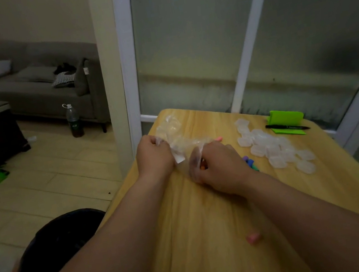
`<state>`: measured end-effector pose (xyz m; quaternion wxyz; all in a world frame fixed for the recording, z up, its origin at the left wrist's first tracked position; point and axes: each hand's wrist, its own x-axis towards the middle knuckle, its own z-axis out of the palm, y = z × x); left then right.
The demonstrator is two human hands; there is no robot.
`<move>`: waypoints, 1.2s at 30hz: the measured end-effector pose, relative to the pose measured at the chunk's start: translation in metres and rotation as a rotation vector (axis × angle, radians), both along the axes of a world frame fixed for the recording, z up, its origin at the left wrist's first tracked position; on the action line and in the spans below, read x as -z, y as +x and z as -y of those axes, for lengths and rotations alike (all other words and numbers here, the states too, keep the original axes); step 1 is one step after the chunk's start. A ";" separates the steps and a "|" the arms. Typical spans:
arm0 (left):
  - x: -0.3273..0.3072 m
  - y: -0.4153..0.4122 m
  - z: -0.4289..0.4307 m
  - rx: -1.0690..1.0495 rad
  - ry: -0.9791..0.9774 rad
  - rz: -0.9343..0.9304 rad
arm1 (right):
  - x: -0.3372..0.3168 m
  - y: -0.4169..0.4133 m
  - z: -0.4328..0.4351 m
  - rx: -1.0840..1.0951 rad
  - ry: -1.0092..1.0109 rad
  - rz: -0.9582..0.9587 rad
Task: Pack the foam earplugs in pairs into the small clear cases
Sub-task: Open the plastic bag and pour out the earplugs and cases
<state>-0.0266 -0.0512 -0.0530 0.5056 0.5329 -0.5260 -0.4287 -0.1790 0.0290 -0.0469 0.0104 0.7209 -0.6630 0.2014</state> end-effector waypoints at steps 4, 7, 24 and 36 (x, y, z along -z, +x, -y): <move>0.004 0.002 0.005 -0.046 0.016 -0.002 | 0.000 -0.005 -0.003 -0.008 -0.041 0.073; 0.005 0.004 0.006 -0.059 0.023 -0.011 | 0.003 -0.013 -0.009 -0.033 -0.067 0.088; 0.004 0.005 0.007 -0.089 -0.002 0.031 | 0.015 -0.023 -0.028 0.006 -0.122 0.017; 0.006 0.004 0.011 -0.082 -0.007 0.017 | 0.010 -0.019 -0.032 -0.135 -0.131 -0.066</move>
